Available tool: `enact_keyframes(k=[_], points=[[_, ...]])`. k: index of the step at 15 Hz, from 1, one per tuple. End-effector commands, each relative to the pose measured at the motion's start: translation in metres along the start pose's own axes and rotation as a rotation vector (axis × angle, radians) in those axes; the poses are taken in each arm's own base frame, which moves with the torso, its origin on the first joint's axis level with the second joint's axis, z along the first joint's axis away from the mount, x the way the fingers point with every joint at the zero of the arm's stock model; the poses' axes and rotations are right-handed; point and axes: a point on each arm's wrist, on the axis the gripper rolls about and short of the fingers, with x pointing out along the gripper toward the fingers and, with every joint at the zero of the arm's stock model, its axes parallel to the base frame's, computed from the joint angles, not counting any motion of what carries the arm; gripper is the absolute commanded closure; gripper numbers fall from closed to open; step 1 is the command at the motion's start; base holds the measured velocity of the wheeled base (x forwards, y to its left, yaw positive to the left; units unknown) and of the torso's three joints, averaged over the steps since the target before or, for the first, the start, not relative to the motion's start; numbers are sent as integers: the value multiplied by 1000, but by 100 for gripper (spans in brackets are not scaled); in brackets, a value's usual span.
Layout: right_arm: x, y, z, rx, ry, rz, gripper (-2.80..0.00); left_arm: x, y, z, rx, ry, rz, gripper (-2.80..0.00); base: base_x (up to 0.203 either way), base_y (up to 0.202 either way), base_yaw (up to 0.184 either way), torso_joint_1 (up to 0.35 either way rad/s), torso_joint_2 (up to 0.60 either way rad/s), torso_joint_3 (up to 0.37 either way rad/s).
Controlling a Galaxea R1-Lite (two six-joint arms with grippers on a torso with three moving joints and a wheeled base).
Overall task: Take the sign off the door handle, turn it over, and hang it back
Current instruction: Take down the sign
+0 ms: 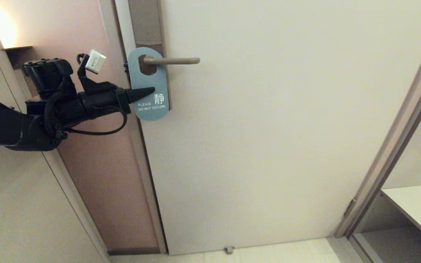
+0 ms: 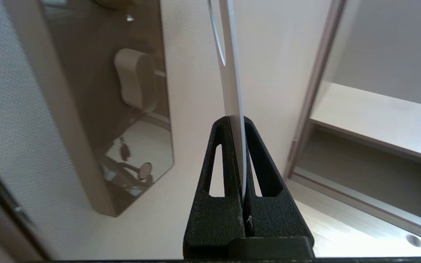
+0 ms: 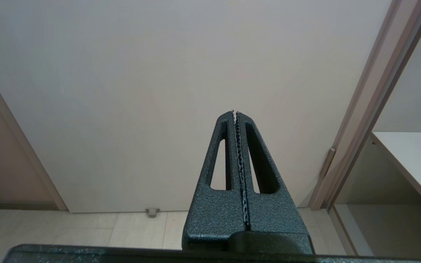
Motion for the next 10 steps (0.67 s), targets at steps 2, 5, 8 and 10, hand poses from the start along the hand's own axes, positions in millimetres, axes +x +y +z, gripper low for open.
enact_keyframes(k=[2, 5, 8, 10], points=[[0, 0, 0, 0, 0, 1, 0, 2, -6, 4, 14, -11, 20, 0, 0, 0, 0, 0, 0, 0], [0, 0, 0, 0, 0, 1, 0, 8, -17, 9, 23, -24, 37, 0, 0, 0, 0, 0, 0, 0], [0, 0, 0, 0, 0, 1, 0, 12, -29, 10, 20, -27, 50, 0, 0, 0, 0, 0, 0, 0], [0, 0, 0, 0, 0, 1, 0, 11, -38, 9, 14, -22, 56, 0, 0, 0, 0, 0, 0, 0]])
